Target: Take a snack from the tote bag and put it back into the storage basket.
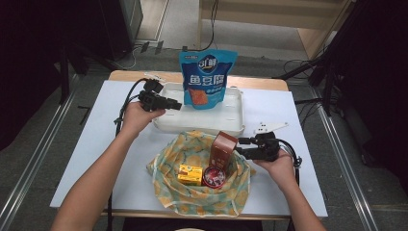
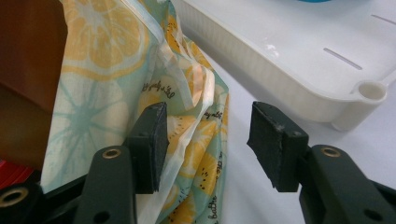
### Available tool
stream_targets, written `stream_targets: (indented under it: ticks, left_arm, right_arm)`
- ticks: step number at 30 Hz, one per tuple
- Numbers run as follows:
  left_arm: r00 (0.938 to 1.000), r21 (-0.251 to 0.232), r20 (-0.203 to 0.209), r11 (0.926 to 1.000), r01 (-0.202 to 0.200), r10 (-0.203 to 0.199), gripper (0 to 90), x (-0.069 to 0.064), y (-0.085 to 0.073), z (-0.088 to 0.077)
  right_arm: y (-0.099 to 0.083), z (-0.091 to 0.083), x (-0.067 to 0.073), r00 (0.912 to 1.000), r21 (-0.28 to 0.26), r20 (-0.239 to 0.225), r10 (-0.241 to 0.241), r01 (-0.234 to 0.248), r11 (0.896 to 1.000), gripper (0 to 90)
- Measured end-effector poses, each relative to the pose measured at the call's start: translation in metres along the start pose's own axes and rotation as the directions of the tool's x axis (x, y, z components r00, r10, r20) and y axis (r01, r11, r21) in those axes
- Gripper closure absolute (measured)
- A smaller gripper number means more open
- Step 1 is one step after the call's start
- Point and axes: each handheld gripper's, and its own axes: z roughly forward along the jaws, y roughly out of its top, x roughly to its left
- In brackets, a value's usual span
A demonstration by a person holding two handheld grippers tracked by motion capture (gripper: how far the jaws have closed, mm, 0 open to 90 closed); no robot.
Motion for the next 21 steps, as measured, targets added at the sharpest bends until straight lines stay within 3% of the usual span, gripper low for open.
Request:
stream_targets:
  ticks: [9,17,21]
  left_arm:
    - [0.9994,-0.013,0.034,0.9999,-0.008,0.009,58.7,-0.012,-0.009,-0.011]
    - [0.9980,0.005,0.063,1.0000,-0.008,0.008,56.7,-0.019,-0.024,-0.006]
    - [0.9982,0.016,0.053,0.9995,-0.028,0.027,54.6,-0.024,-0.030,-0.008]
  right_arm:
    - [-0.001,-0.003,-0.002,0.9999,0.003,0.009,0.007,-0.007,1.000,48.6]
    - [-0.002,-0.002,-0.002,0.9999,0.006,0.010,0.007,-0.007,1.000,48.5]
    - [-0.002,-0.002,-0.003,0.9999,0.003,0.012,0.012,-0.012,1.000,48.1]
